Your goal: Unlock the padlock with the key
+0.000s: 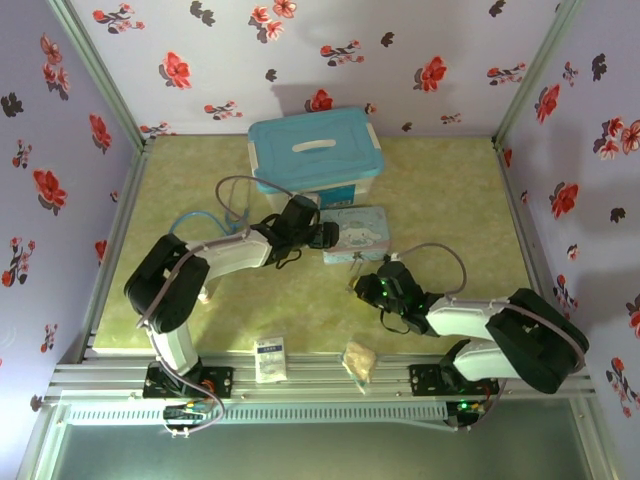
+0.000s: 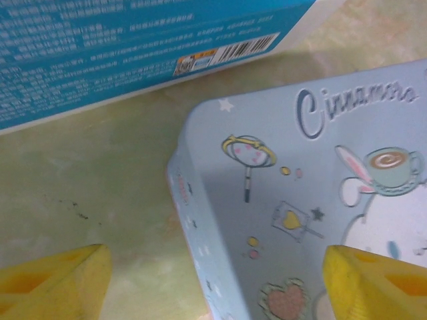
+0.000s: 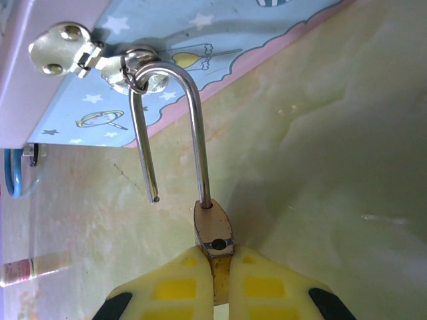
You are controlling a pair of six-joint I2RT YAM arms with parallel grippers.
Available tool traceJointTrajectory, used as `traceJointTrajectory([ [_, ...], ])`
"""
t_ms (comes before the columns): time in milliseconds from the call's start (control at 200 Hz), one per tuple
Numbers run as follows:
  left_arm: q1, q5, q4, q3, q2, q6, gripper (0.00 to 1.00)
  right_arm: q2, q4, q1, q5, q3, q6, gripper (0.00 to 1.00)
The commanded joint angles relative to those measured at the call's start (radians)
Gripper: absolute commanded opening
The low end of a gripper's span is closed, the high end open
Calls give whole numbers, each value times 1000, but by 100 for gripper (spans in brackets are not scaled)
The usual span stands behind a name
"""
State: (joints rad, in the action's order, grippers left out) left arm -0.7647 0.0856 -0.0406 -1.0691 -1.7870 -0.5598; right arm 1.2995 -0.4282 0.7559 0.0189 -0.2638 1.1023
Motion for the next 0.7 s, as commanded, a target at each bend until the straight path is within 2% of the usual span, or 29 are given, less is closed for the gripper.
traceJointTrajectory([
  [0,2,19,14,-7,-24,32,79,-5,67,34,-99,-6,104,6],
  [105,-1,24,3,19,-27,35,72,35,38,60,-124,-23,148,6],
  [205,-3,33,1,32,-33,45,68,79,-76,62,-136,5,203,5],
  [295,-6,34,-3,50,-42,43,67,96,-134,61,-150,12,212,4],
  [430,-5,32,-24,78,-50,34,63,68,-169,49,-186,24,221,3],
  [565,-4,33,-38,96,-52,34,61,20,-95,42,-220,10,230,3],
  [695,-5,32,-42,98,-55,50,60,14,-160,2,-208,43,280,3],
])
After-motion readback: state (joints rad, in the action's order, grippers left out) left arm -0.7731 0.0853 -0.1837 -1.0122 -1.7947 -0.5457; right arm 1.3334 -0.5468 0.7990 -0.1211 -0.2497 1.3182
